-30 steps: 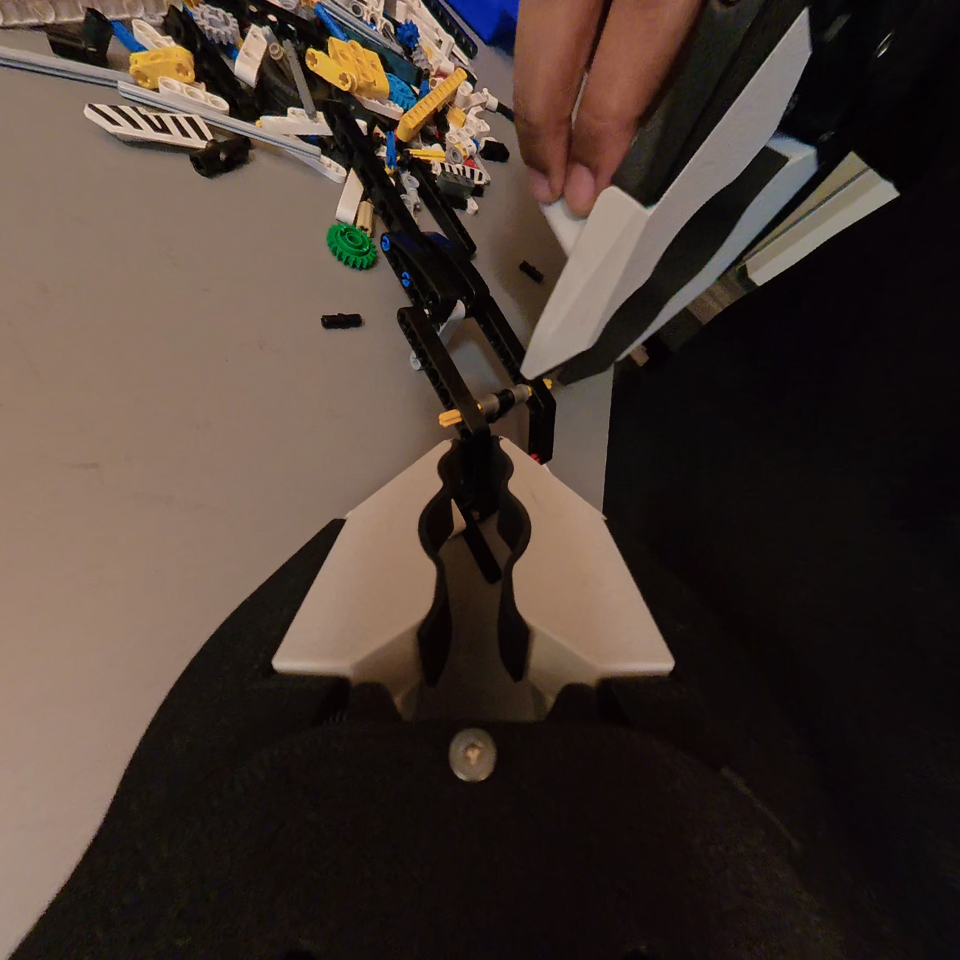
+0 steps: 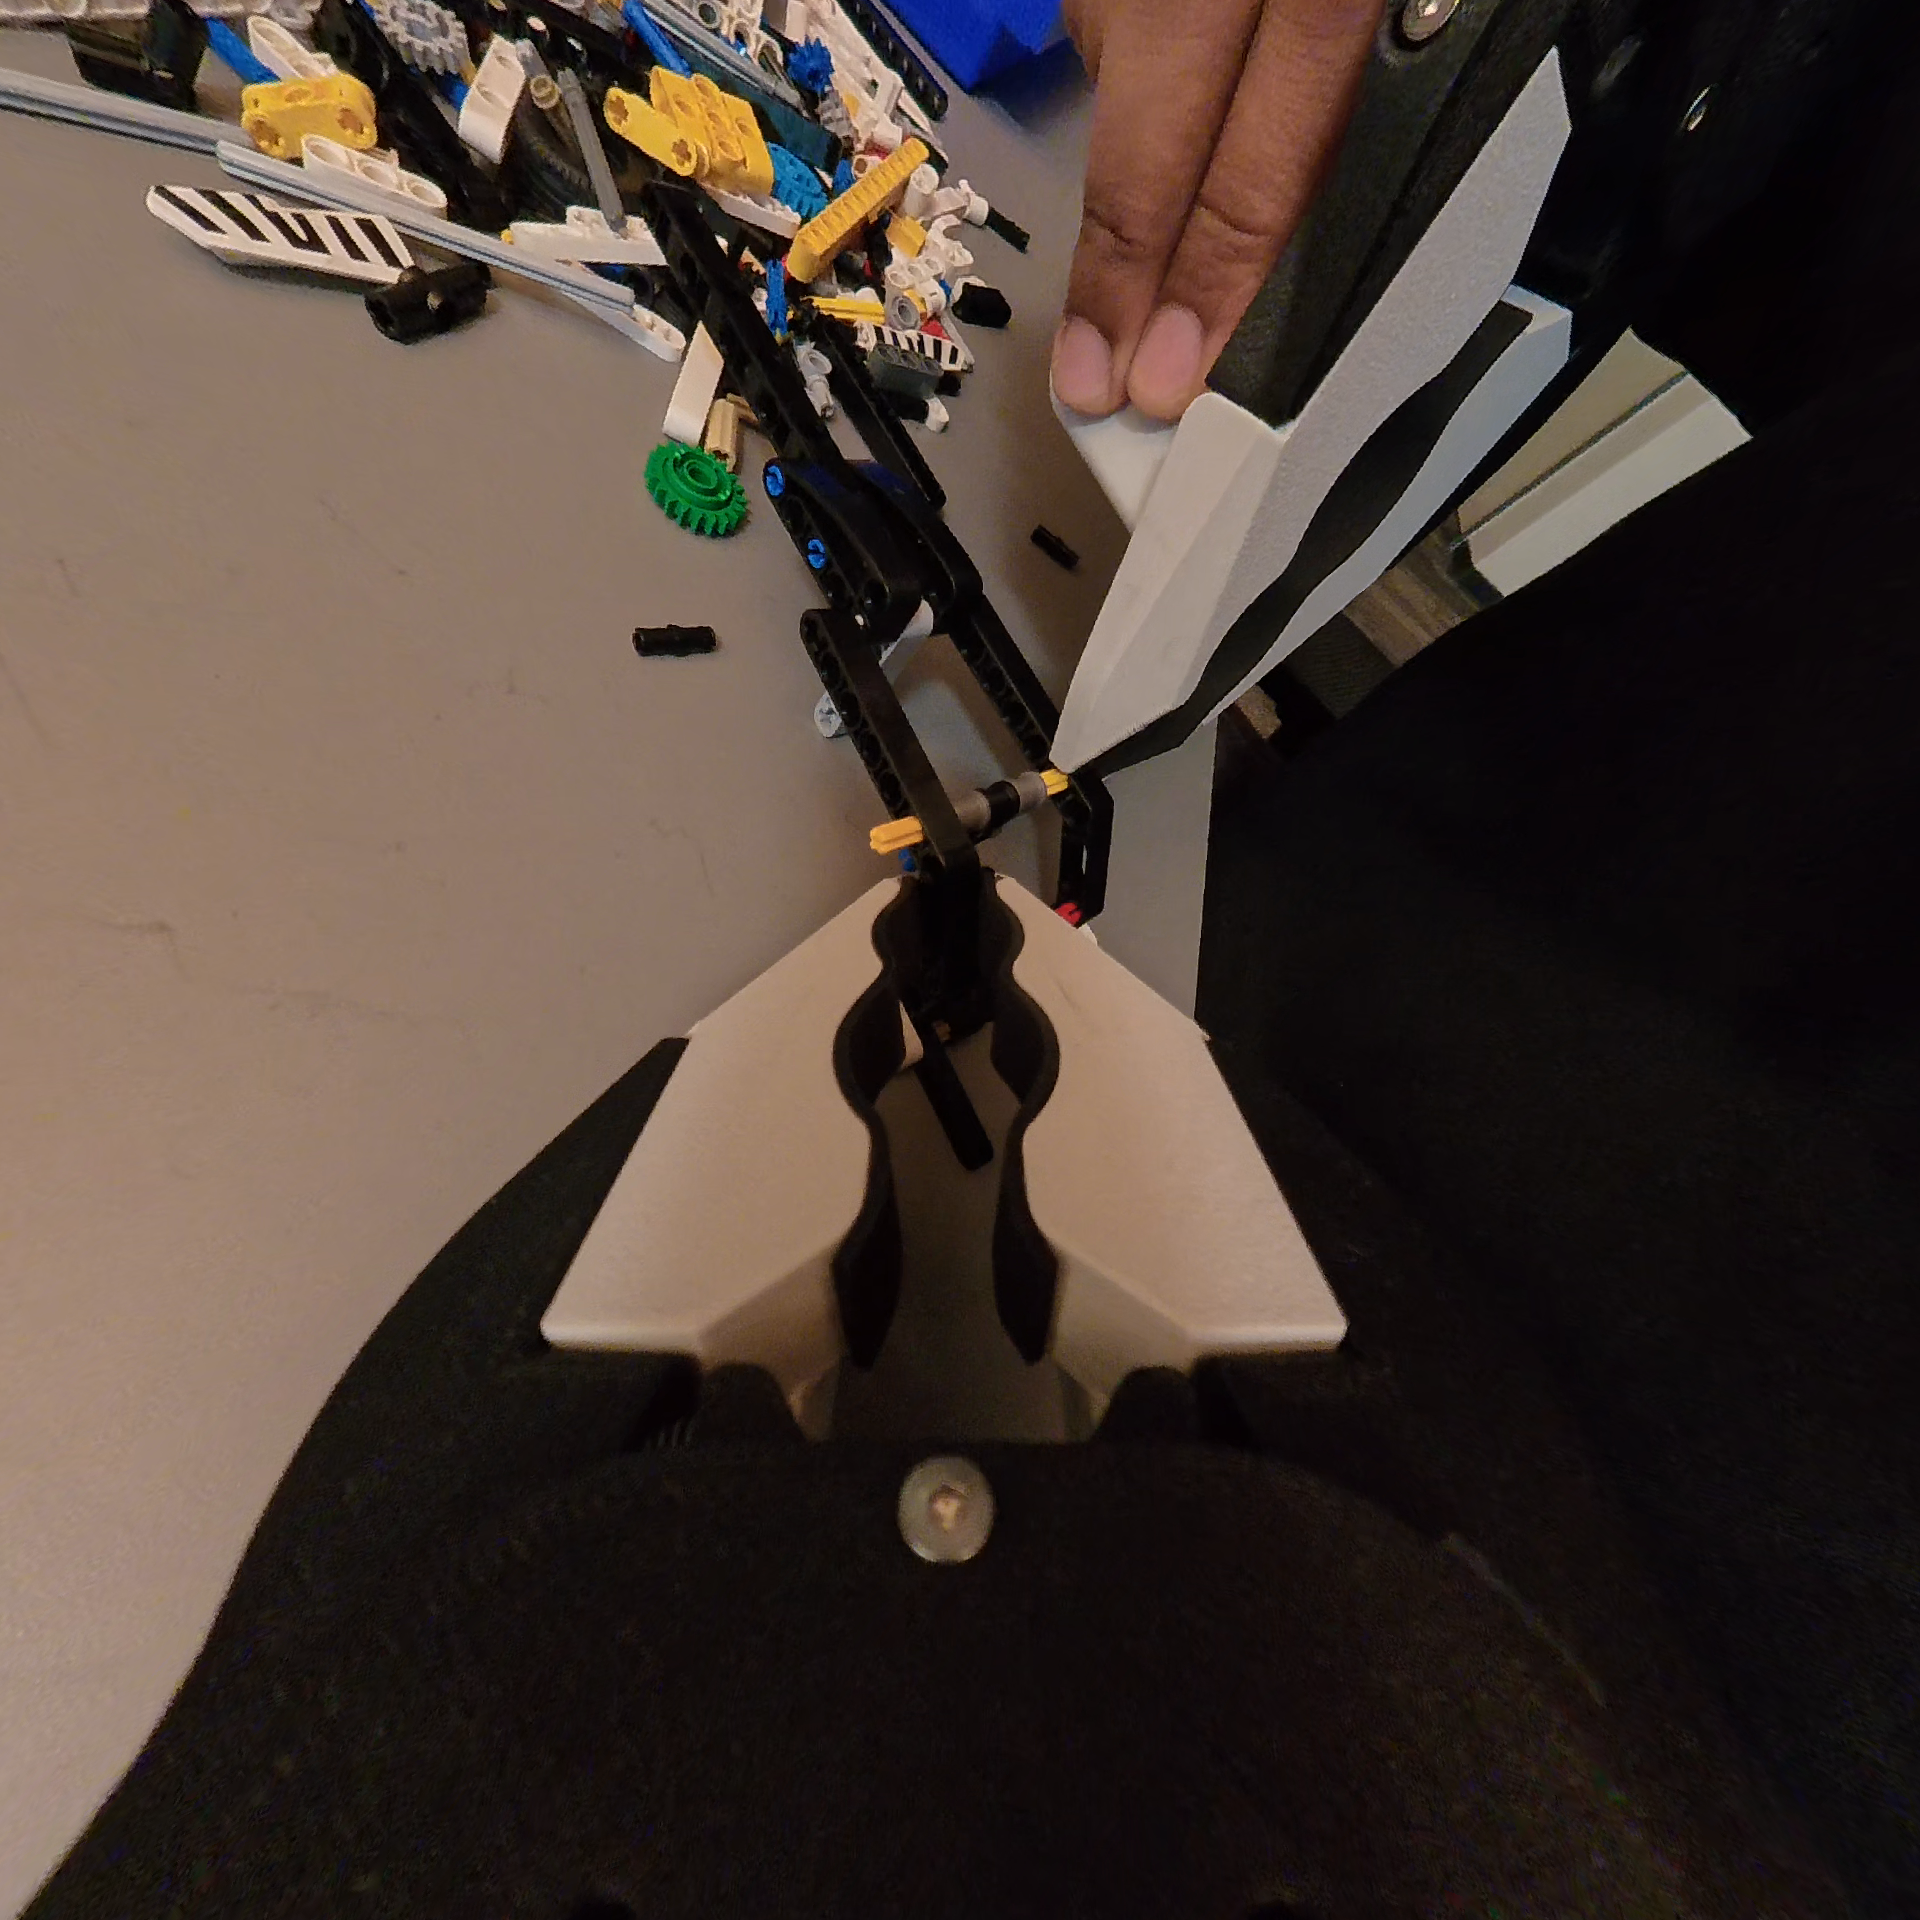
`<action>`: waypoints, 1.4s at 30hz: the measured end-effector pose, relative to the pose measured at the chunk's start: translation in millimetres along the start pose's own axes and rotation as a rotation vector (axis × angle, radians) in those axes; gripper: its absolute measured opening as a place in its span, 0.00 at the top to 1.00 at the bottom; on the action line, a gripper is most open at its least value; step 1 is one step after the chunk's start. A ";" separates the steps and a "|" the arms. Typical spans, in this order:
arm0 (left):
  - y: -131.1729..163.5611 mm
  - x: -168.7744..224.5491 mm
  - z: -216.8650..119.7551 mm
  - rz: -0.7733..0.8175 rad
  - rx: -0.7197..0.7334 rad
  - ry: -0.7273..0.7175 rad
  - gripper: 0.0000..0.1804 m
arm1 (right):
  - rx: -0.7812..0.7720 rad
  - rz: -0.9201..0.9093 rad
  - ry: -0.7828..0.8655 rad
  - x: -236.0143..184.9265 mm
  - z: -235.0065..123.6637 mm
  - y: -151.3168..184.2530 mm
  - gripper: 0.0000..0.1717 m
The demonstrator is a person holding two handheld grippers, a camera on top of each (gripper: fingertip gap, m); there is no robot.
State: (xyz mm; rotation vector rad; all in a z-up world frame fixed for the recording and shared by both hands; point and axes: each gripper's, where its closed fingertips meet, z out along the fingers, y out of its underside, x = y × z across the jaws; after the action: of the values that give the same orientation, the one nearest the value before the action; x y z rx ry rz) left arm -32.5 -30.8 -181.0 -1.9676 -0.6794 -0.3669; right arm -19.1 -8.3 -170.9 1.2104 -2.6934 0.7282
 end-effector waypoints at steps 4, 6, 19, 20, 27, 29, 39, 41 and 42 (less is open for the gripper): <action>-0.1 -0.6 0.1 0.012 0.000 -0.016 0.96 | 0.000 0.001 0.007 0.1 -0.2 0.5 0.97; -1.6 -3.3 -0.7 0.009 0.012 -0.039 0.96 | -0.009 -0.012 0.026 1.6 -0.1 0.8 0.98; -4.8 -8.7 -1.1 -0.039 0.042 -0.067 0.96 | 0.062 0.091 0.069 5.1 -2.4 -1.2 0.98; -5.0 -9.1 -1.1 -0.040 0.043 -0.069 0.96 | 0.094 0.125 0.071 6.8 -5.7 -3.2 0.95; -5.4 -9.5 -1.5 -0.046 0.047 -0.067 0.96 | 0.172 0.350 0.065 23.2 -13.6 -2.9 0.84; -5.6 -9.9 -1.6 -0.049 0.050 -0.069 0.96 | 0.142 0.435 0.093 30.2 -9.5 2.1 0.86; -15.3 -14.0 -3.3 -0.154 0.165 -0.114 0.96 | 0.121 0.885 0.252 38.5 -1.6 1.4 0.90; -18.7 -15.3 -5.6 -0.178 0.205 -0.121 0.96 | 0.128 0.919 0.302 39.2 -0.6 1.6 0.90; -20.2 -15.2 -6.7 -0.184 0.221 -0.121 0.96 | 0.136 0.944 0.324 40.5 -0.4 2.2 0.89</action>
State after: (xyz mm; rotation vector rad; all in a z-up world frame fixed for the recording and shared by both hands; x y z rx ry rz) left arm -56.7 -34.1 -171.3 -1.7326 -0.9422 -0.2719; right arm -48.2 -34.4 -160.2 -0.2612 -2.8401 1.0720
